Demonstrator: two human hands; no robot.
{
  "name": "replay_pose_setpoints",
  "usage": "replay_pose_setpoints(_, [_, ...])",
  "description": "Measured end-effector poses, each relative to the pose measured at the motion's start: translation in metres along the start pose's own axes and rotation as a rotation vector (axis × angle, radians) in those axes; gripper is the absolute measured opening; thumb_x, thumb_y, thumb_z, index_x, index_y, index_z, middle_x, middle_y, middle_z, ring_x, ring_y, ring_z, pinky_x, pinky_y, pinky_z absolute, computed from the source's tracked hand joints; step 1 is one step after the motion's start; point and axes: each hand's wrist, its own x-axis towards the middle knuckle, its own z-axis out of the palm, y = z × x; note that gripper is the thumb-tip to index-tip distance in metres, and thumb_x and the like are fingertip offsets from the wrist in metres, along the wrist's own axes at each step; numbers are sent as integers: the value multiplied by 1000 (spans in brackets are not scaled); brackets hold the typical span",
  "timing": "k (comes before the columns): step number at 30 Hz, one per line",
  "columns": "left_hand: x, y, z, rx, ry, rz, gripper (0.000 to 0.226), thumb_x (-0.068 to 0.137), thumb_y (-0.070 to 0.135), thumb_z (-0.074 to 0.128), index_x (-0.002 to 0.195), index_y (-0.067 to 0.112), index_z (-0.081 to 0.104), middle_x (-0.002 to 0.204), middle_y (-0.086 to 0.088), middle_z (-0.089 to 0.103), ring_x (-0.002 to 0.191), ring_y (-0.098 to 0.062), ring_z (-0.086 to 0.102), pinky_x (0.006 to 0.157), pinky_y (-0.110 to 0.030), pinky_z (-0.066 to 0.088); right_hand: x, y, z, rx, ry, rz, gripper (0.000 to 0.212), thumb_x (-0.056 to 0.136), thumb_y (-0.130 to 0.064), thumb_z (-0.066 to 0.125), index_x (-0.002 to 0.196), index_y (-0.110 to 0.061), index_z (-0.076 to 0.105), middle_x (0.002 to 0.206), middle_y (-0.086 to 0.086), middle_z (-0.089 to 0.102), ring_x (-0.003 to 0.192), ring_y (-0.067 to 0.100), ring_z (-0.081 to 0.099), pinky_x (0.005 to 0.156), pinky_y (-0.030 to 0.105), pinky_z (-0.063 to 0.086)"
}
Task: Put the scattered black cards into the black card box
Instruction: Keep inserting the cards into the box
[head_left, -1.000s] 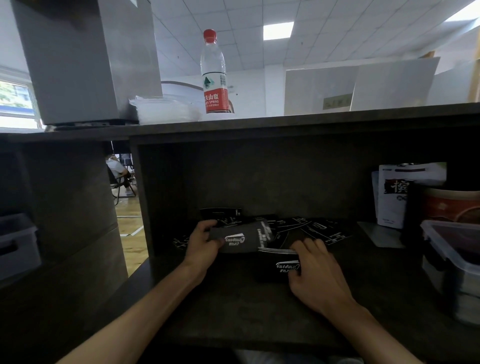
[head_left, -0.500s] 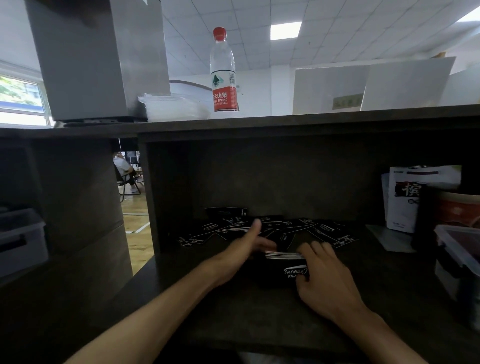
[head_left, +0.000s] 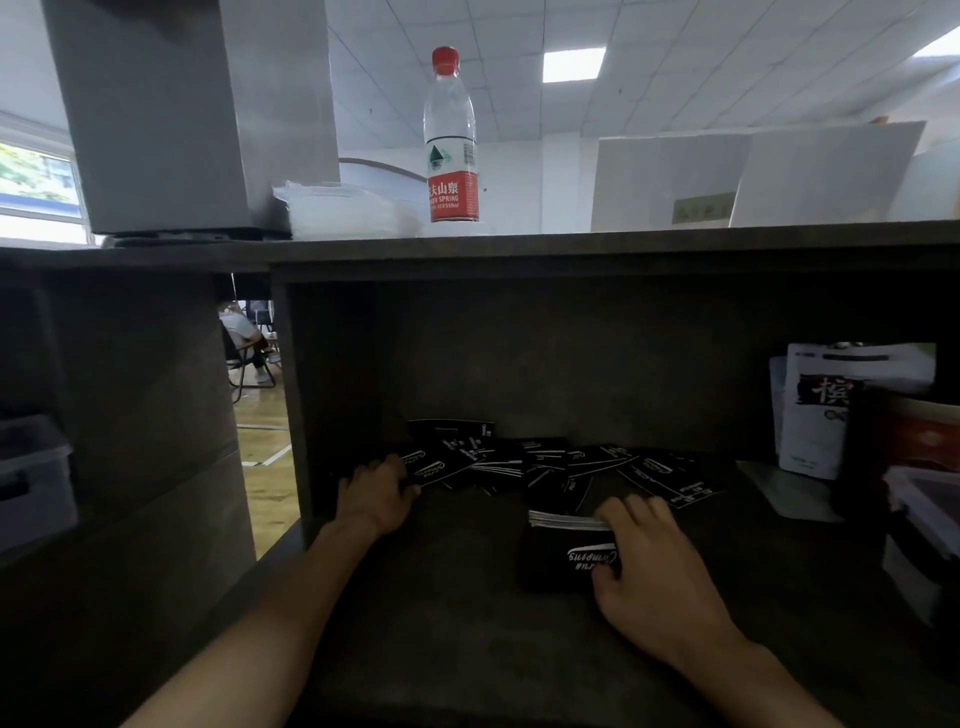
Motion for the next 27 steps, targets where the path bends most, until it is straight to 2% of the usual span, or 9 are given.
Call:
replay_pose_setpoints(6, [4, -3, -9, -350, -88, -143, 71, 72, 33, 83, 134, 21, 49, 139, -10, 46, 128, -28, 47, 111, -44, 37, 18, -17, 4, 41, -60, -81, 32, 85, -30, 55, 114, -34, 44, 110, -15, 42, 107, 6, 36, 91, 27, 44])
replay_pose_setpoints(9, [-7, -2, -16, -369, -12, -32, 53, 73, 19, 82, 120, 22, 58, 133, -8, 43, 119, -24, 53, 107, -30, 40, 28, -32, 16, 35, -41, -83, 35, 85, -29, 53, 119, -30, 45, 116, -10, 44, 111, 9, 36, 94, 30, 44])
replay_pose_setpoints(12, [-26, -2, -26, -444, 18, 175, 27, 82, 8, 72, 100, 27, 64, 114, -2, 56, 107, -17, 60, 98, -31, 48, 36, -39, 25, 19, -46, -93, 38, 86, -31, 54, 123, -28, 45, 124, -8, 40, 115, 11, 38, 96, 30, 43])
replay_pose_setpoints(15, [-50, 8, -36, -611, -101, 284, 24, 92, 4, 59, 104, 23, 70, 111, 6, 65, 105, -3, 61, 94, -25, 50, 45, -44, 29, 9, -71, -99, 46, 87, -31, 56, 130, -24, 42, 143, -4, 35, 126, 14, 36, 102, 33, 43])
replay_pose_setpoints(17, [-64, 20, -38, -735, -179, 349, 25, 95, 1, 54, 107, 13, 72, 110, 3, 70, 101, 5, 62, 90, -16, 50, 47, -44, 32, 42, -66, -75, 48, 87, -30, 58, 131, -26, 39, 145, -4, 36, 127, 12, 38, 101, 31, 44])
replay_pose_setpoints(21, [-71, 36, -37, -1032, -414, 264, 30, 98, 5, 47, 104, 14, 75, 107, 3, 73, 105, -8, 66, 88, -20, 52, 40, -34, 34, 163, -17, -27, 57, 83, -25, 63, 127, -40, 30, 119, -13, 44, 102, 1, 45, 79, 17, 44])
replay_pose_setpoints(23, [-66, 35, -33, -1140, -591, 240, 33, 99, 9, 43, 106, 16, 75, 113, -2, 72, 111, -15, 65, 92, -26, 50, 38, -31, 35, 127, 0, -75, 56, 84, -25, 60, 131, -39, 33, 116, -18, 41, 104, 1, 38, 82, 17, 42])
replay_pose_setpoints(25, [-54, 29, -29, -1208, -709, 194, 36, 102, 22, 40, 109, 17, 74, 115, -6, 71, 112, -22, 64, 94, -33, 48, 38, -33, 34, 78, 23, -93, 44, 85, -27, 55, 126, -36, 44, 110, -17, 38, 103, 2, 34, 85, 17, 41])
replay_pose_setpoints(27, [-32, 24, -27, -1150, -571, 114, 38, 104, 31, 38, 105, 16, 74, 101, -8, 74, 99, -25, 66, 81, -27, 48, 38, -36, 34, 54, 34, -78, 38, 85, -28, 53, 122, -35, 48, 108, -16, 36, 102, 2, 31, 85, 18, 41])
